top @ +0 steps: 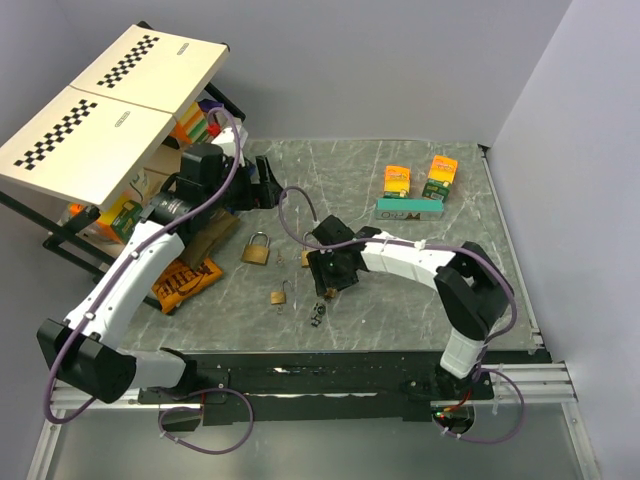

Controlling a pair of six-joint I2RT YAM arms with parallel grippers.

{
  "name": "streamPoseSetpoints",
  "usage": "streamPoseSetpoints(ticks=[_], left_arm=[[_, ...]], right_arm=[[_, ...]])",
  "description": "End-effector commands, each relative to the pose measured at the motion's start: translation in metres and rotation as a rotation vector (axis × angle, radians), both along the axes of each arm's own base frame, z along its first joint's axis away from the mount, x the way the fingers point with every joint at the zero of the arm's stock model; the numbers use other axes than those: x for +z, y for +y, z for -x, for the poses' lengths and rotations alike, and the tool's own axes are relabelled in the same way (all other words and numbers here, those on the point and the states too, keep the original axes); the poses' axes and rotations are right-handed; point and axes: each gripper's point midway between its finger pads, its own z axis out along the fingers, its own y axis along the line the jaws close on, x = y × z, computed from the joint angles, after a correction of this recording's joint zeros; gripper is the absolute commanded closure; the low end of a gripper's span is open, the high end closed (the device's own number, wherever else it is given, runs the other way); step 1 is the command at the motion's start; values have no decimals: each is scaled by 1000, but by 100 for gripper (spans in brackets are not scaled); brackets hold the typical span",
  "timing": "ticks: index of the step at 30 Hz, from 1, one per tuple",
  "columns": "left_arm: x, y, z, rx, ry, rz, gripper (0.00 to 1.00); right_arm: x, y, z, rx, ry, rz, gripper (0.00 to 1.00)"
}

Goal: Lock with the key
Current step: Pick up the lock from the center of the board.

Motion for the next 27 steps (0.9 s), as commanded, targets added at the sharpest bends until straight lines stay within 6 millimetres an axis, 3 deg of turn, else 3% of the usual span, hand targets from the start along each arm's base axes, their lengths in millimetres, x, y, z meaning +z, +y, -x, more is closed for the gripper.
streamPoseSetpoints(ticks=[1, 7, 13, 18, 25, 27], left_arm=[[46, -11, -7, -17, -89, 100, 4], [42, -12, -6, -17, -74, 106, 4], [32, -17, -6, -24, -36, 133, 4], [34, -18, -13, -18, -45, 123, 4], [33, -25, -11, -54, -31, 142, 4], [32, -26, -11, -59, -26, 144, 4]], right_arm=[[-11, 0, 0, -38, 46, 46, 35], [-21, 3, -4, -54, 69, 76, 34], [-39, -12, -12, -87, 47, 195, 42], [-46, -33, -12, -76, 31, 256, 54], [-38, -72, -4, -31, 3, 256, 73], [-33, -76, -3, -3, -6, 226, 77]])
